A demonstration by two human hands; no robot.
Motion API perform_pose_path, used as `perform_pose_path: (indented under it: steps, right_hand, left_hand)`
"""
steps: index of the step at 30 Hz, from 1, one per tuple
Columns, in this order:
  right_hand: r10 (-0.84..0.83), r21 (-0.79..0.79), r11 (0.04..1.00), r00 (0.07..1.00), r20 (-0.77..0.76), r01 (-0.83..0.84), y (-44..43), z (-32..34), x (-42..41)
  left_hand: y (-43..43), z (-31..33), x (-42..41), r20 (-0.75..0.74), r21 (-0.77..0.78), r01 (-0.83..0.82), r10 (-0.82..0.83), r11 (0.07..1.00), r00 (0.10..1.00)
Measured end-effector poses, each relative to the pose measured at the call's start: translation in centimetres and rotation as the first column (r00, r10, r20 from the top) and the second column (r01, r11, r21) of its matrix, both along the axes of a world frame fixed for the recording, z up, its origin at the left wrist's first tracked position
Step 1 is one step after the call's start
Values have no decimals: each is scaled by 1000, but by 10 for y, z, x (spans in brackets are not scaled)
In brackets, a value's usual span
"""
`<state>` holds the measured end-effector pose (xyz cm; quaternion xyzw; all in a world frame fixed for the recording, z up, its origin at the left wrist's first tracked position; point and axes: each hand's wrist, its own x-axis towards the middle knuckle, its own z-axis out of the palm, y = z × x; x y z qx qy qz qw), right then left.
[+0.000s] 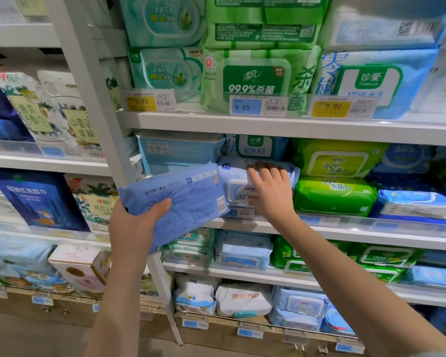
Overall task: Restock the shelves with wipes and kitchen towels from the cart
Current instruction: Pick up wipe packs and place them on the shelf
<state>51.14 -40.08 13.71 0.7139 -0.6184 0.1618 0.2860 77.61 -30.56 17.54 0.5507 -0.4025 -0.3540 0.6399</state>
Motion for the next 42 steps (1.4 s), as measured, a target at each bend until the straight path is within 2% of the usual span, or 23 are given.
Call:
perform_pose_path:
  steps: [17, 21, 23, 24, 26, 28, 30, 33, 35, 42]
  right_hand:
    - [71, -99, 993, 997, 4, -70, 4, -12, 3]
    - [109, -73, 992, 993, 34, -106, 3, -9, 2]
    - [90, 45, 995, 995, 43, -92, 2, 5, 2]
    - [58, 173, 983, 997, 54, -66, -1, 17, 3]
    - [-8, 420, 907, 999, 48, -13, -11, 40, 5]
    - [-45, 540, 841, 998, 40, 16, -18, 52, 10]
    - [-32, 516, 856, 999, 32, 11, -19, 51, 12]
    - [16, 360, 933, 1000, -19, -8, -16, 36, 9]
    - [33, 308, 951, 999, -29, -23, -18, 33, 7]
    - [0, 341, 940, 1000, 2, -1, -18, 31, 8]
  left_hand:
    - [5, -1, 5, 2, 15, 29, -29, 999, 1000]
    - [5, 1, 4, 5, -10, 50, -50, 999, 999]
    - [4, 2, 4, 9, -14, 47, -47, 999, 999]
    - [3, 2, 4, 10, -9, 43, -43, 999, 999]
    - [2, 1, 6, 4, 2, 37, -37, 999, 999]
    - [3, 1, 7, -14, 11, 36, -36, 999, 999]
    - [2, 1, 8, -30, 15, 25, -25, 1000, 999]
    - [2, -2, 10, -16, 31, 11, -11, 999, 1000]
    - [0, -5, 12, -1, 41, 0, 0, 999, 1000]
    - [5, -3, 11, -14, 12, 22, -22, 1000, 1000]
